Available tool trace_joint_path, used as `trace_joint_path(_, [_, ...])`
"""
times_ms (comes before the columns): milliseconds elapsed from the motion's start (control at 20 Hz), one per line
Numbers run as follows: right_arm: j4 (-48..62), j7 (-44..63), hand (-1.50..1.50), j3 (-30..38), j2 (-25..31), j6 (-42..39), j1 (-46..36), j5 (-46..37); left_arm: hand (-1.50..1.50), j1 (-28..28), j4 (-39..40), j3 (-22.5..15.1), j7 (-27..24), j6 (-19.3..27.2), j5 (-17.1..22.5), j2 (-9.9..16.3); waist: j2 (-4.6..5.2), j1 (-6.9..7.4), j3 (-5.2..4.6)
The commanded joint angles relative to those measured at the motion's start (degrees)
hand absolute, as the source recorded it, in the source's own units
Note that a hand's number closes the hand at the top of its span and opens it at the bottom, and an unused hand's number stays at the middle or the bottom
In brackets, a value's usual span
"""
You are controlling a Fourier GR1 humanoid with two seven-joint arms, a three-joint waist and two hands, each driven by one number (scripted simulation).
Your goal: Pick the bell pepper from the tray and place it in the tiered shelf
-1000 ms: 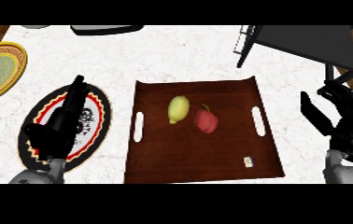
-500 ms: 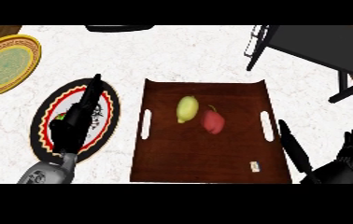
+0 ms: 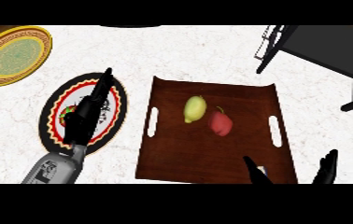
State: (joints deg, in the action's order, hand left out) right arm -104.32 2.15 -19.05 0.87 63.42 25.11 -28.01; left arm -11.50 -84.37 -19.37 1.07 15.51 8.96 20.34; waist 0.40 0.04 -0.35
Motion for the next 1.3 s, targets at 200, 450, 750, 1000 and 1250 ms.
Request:
trace_joint_path(200, [-3.2, 17.4, -1.50, -3.5, -0.8, -12.8, 8.5, -18.2, 0.00, -1.3, 0.9, -0.8, 0.0, 1.1, -1.7, -1.7, 0.76, 0.85, -0.32])
trace_joint_path(450, [-5.8, 29.3, -1.50, -3.4, -0.9, -23.8, 10.2, -28.0, 0.00, -2.4, 1.7, 0.2, -0.2, -0.7, -0.9, -0.6, 1.27, 1.45, -0.53])
trace_joint_path(750, [-12.1, 48.5, -1.50, -6.2, -0.9, -36.8, 4.6, -41.2, 0.00, -2.4, 1.7, -0.6, 0.4, -1.4, -0.6, -1.6, 0.85, 1.93, -0.29])
trace_joint_path(1000, [-17.8, 66.5, -1.50, -12.0, -0.9, -49.0, -6.3, -50.4, 0.00, -2.4, 2.8, -0.3, -0.6, -0.5, -1.4, -2.5, 0.20, 1.68, -0.07])
trace_joint_path(1250, [-14.4, 80.5, -1.50, -18.8, -0.9, -55.4, -19.1, -55.8, 0.00, -3.8, 5.2, 1.0, -0.6, -1.2, -1.0, -3.0, -0.01, 1.00, 0.09])
